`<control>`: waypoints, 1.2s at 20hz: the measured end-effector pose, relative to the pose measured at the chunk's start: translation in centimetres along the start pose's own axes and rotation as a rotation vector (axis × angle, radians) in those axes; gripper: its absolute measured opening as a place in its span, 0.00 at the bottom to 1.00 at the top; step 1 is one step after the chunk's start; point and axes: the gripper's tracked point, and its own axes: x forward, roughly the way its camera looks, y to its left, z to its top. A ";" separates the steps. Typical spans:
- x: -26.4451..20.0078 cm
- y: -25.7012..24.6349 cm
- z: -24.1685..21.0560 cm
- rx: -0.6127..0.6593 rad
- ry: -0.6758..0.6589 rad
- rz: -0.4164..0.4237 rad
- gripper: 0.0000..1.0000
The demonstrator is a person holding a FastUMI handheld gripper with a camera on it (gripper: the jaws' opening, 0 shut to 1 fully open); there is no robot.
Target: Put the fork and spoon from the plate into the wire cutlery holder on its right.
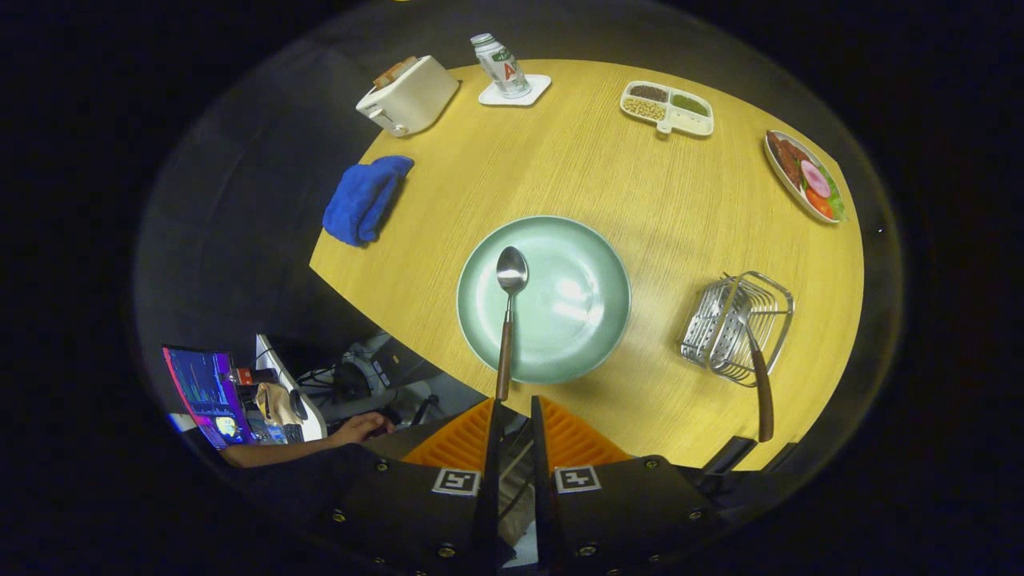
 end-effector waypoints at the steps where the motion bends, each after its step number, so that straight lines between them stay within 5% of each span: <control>1: 0.8 0.4 0.0 -0.002 0.013 0.002 0.20; 16: 11.5 -0.1 0.0 -0.008 0.178 -0.121 0.20; 22: 12.6 -0.4 0.1 -0.014 0.190 -0.106 0.20; 24: 12.5 -2.4 0.6 -0.042 0.178 -0.167 0.20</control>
